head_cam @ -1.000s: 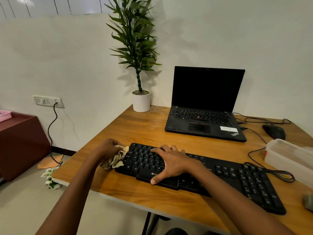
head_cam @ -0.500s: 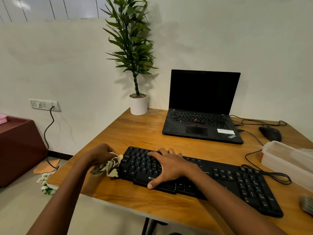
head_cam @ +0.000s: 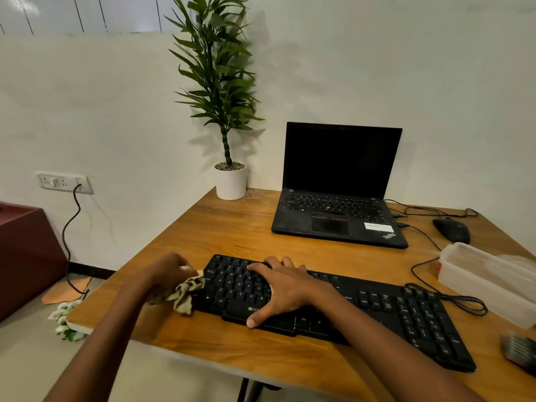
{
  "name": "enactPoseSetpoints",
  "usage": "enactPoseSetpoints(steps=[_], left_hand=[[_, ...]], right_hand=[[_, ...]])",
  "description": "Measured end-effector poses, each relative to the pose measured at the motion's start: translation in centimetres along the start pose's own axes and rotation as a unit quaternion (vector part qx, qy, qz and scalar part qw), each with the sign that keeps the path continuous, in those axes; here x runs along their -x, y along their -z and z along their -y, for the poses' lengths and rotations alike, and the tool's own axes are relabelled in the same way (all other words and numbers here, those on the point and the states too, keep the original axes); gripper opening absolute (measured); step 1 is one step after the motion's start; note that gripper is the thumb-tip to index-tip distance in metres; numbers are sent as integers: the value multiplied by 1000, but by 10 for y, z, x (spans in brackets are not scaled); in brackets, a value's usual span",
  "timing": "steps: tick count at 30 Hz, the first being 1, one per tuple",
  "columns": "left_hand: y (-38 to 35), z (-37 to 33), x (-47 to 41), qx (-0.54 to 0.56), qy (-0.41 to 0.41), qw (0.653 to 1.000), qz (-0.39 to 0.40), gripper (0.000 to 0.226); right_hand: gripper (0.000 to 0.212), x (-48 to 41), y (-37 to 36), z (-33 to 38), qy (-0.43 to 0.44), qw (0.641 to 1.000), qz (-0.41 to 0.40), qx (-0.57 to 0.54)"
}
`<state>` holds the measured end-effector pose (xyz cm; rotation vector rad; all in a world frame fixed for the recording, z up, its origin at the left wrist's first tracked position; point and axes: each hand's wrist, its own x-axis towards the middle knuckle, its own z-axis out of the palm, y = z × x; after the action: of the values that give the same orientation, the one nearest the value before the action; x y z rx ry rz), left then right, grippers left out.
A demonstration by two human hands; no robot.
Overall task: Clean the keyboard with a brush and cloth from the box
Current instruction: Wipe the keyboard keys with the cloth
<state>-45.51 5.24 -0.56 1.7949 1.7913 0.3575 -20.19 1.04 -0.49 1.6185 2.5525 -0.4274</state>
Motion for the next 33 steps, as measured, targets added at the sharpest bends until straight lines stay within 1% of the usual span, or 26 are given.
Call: enactPoseSetpoints(steps=[2,4,6,10,12,15,21,23,26,30,33], left_hand=[[9,7,13,-33,2,998,49,22],[12,6,14,-46,0,997,62,24],[6,-2,4,-34,5,999,38,24],[-15,-21,-23,46,17,995,-82,23],[-22,-24,-31,60,16,992,-110,28],[-20,-20,-22,60,15,994,-94,27],[-8,18,41,29,-20,999,-23,13],[-5,21,48,21,-19,1000,-14,13],[-7,12,37,17,-4,999,-31,17],[-17,-5,3,55,12,995,-87,22],[-22,-20,-19,79,24,991,-107,21]], right_hand=[[107,0,0,0,0,1000,2,-1],[106,1,1,0,3,1000,3,-1],[106,1,1,0,5,1000,4,-2],[106,0,0,0,7,1000,2,-1],[106,-1,-1,-1,6,1000,2,1],[106,-1,0,-1,4,1000,6,5],[106,-1,-1,0,1,1000,6,7],[106,-1,-1,0,3,1000,7,8],[106,0,0,0,5,1000,8,9],[105,0,0,1,7,1000,8,4],[105,-1,0,0,9,1000,5,3]])
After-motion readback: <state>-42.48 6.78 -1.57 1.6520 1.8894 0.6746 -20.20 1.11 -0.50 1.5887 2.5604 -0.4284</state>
